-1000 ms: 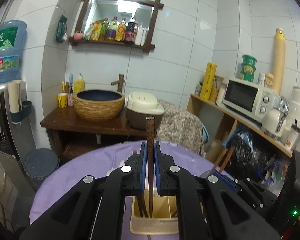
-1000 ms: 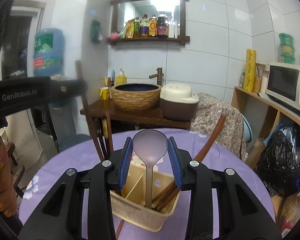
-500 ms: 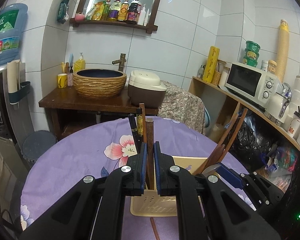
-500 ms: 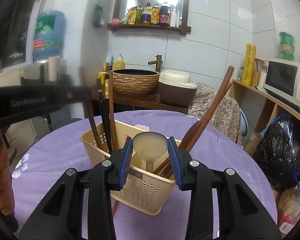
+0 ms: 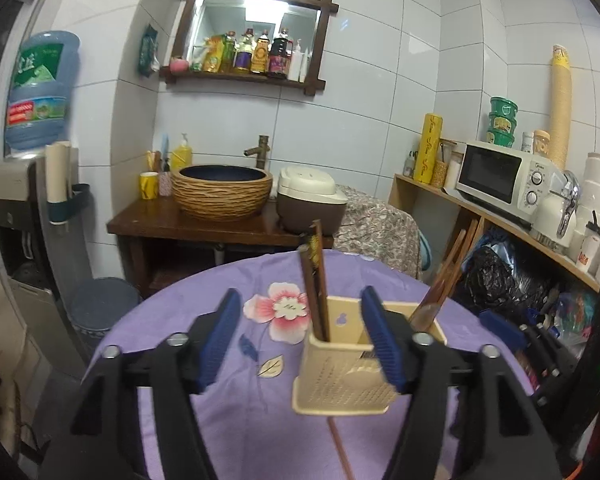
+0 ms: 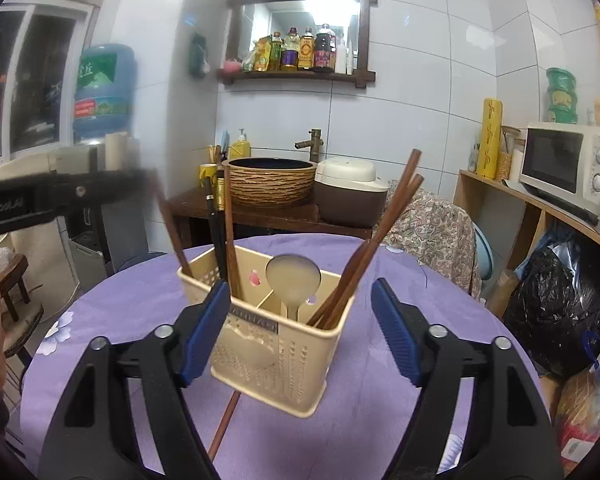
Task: Organize utensils
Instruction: 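Lower the plastic spoon and chopstick into the holder and open both grippers, then move the right tool down and close it on the metal spoon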
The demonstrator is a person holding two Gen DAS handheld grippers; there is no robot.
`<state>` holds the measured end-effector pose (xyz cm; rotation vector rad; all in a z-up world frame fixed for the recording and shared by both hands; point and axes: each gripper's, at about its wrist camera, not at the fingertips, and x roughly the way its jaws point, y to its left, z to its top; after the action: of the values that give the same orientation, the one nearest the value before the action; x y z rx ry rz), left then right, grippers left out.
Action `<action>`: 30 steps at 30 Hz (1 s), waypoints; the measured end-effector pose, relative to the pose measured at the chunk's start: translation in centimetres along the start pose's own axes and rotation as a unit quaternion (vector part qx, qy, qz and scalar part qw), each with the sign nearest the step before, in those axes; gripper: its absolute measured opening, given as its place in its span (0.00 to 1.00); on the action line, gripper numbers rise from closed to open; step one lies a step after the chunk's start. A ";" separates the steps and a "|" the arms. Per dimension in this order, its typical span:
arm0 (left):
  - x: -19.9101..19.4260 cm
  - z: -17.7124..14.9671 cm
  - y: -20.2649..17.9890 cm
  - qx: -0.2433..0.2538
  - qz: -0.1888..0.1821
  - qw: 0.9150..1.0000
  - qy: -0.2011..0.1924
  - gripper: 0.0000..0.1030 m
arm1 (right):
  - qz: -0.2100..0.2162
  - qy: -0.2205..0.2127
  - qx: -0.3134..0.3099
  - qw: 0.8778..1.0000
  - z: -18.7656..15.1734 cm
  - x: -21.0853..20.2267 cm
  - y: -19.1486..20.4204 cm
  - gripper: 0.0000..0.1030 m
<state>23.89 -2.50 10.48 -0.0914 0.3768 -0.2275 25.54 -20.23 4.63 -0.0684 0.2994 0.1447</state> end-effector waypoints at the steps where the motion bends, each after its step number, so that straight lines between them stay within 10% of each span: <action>1: -0.9 -0.8 0.3 0.001 0.005 1.000 0.000 0.77 | 0.004 0.000 -0.001 1.000 -0.3 -0.7 0.0 0.75; 13: -2.3 -11.0 2.4 -0.014 0.030 0.992 0.121 0.87 | 0.038 0.097 -0.021 0.994 -8.6 -5.6 0.5 0.78; 30: -2.7 -17.8 2.6 0.003 0.039 0.983 0.180 0.87 | 0.058 0.187 0.008 0.981 -16.0 -6.8 0.7 0.78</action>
<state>15.35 -0.16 -5.37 -0.0278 0.7393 -0.1681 14.41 -21.85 -8.58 -0.0622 0.6803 0.2451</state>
